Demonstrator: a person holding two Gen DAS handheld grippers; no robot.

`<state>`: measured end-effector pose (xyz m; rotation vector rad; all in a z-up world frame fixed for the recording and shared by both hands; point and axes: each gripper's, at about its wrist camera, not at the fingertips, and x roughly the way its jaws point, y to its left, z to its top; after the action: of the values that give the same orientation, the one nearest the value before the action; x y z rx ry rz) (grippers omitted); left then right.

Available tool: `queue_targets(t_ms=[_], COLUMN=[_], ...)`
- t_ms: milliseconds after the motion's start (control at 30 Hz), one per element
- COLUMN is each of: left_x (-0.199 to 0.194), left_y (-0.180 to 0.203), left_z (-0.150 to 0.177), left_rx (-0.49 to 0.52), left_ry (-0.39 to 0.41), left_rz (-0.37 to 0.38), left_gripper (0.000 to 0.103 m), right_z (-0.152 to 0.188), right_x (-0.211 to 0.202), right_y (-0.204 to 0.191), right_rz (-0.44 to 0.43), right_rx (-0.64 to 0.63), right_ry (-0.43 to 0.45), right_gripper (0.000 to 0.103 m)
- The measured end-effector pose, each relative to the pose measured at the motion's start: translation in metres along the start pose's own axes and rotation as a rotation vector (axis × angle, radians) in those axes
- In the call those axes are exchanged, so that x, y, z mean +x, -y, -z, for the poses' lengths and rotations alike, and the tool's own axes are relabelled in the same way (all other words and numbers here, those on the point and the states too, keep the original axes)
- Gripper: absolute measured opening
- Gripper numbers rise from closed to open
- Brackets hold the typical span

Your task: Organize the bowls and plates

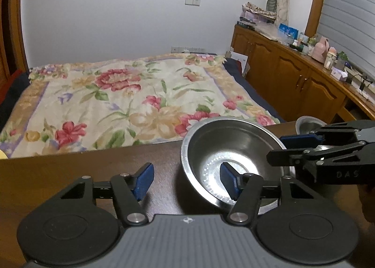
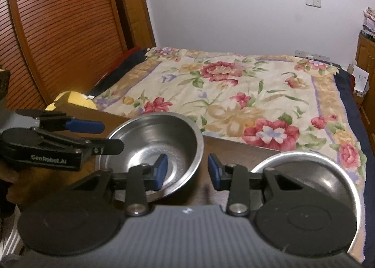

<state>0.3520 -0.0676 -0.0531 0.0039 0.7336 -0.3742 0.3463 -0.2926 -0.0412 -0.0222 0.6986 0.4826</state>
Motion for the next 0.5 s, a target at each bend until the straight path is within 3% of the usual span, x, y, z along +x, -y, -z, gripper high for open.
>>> queue_targets(t_ms=[167,367,500], left_x=[0.0046,0.0046,-0.0008], left_y=[-0.0008,0.0,0.0012], left_z=[0.002,0.0024,0.0041], left_rx=[-0.007,-0.011,-0.03], left_ry=[-0.033,-0.052,-0.06], left_rz=[0.019,0.042,0.047], left_gripper=[0.054,0.026,0.026], right_z=[0.0005,0.0007,0.0009], right_x=[0.0067,0.0085,0.0091], right_y=[-0.0015,-0.0032,-0.0014], right_rz=[-0.008,-0.016,-0.026], right_rx=[-0.001,0.001,0.018], right_ry=[-0.027,-0.039,-0.043], right_gripper=[0.036,0.03,0.025])
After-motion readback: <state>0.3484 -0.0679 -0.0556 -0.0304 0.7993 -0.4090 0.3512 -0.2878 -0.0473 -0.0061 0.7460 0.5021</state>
